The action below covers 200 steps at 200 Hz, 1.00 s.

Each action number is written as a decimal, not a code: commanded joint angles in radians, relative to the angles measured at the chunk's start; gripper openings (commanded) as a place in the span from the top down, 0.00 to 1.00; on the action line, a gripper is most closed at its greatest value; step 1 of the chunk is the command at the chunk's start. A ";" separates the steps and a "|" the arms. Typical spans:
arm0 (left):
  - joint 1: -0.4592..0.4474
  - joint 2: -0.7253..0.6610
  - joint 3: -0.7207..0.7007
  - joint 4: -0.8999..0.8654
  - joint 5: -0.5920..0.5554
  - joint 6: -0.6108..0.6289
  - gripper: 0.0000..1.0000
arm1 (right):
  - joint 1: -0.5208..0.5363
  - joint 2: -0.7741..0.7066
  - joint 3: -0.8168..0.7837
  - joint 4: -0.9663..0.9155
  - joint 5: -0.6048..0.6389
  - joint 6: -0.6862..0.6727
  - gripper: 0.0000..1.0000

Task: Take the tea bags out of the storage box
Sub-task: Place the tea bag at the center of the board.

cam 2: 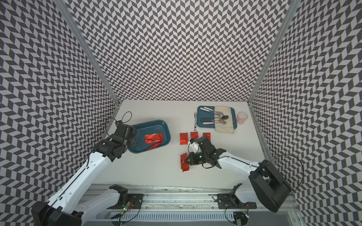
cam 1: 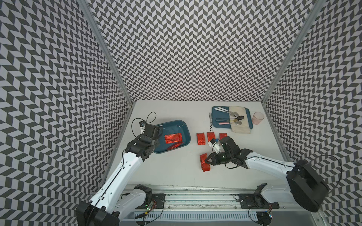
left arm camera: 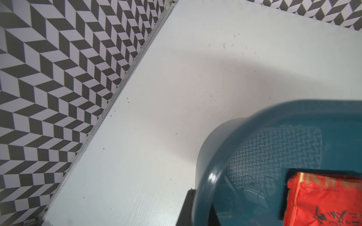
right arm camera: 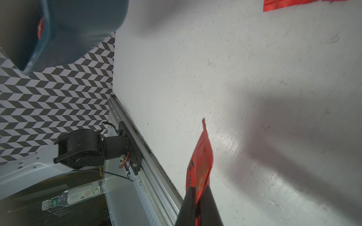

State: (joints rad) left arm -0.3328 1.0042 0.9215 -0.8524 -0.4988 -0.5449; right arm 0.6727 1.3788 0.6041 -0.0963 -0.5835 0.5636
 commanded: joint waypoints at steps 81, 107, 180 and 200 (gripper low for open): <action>0.023 -0.056 -0.021 0.098 -0.013 0.009 1.00 | -0.075 0.208 -0.011 0.304 -0.056 -0.005 0.92; 0.023 -0.058 -0.022 0.099 -0.010 0.008 1.00 | -0.085 0.224 -0.022 0.321 -0.050 0.001 0.86; 0.023 -0.052 -0.028 0.112 0.006 0.017 1.00 | -0.126 0.251 -0.053 0.334 -0.025 -0.004 0.82; 0.024 -0.053 -0.030 0.113 0.006 0.018 1.00 | -0.132 0.263 -0.052 0.341 -0.027 -0.003 0.79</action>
State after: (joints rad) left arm -0.3134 0.9600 0.8948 -0.7799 -0.4999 -0.5308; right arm 0.5495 1.6207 0.5587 0.1898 -0.6189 0.5682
